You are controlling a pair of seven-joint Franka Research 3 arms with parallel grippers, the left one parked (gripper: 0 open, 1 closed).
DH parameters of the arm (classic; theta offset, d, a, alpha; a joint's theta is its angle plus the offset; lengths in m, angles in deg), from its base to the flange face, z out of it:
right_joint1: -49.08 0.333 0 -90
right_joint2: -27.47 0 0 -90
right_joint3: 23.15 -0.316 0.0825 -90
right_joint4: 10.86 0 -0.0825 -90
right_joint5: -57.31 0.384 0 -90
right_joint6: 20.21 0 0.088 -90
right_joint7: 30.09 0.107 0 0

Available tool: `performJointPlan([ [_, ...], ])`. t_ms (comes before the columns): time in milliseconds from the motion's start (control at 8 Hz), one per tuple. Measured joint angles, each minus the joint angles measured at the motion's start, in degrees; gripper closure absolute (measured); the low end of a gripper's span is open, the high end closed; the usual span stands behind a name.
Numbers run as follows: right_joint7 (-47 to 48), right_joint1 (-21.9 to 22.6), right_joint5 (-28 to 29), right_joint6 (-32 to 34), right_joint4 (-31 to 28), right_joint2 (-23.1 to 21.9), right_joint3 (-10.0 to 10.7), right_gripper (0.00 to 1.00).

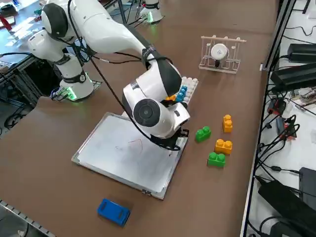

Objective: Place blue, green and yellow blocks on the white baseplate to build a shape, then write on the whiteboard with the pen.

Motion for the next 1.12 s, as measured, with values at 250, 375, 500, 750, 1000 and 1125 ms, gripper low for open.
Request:
performJointPlan([
  [250,1.2,0.3,0.0,-0.8,-1.2,0.0,0.1,0.82],
  [375,2.4,0.3,0.0,-1.0,-1.6,0.0,0.2,0.82],
  [500,3.2,0.3,0.0,-1.0,-1.7,0.0,0.3,0.82],
  [750,4.6,0.4,0.0,-1.0,-1.8,-0.1,0.3,0.82],
  [1000,5.3,0.6,0.0,-1.0,-1.8,-0.1,0.3,0.83],
  [1125,5.5,0.7,0.0,-1.0,-1.8,-0.1,0.3,0.80],
])
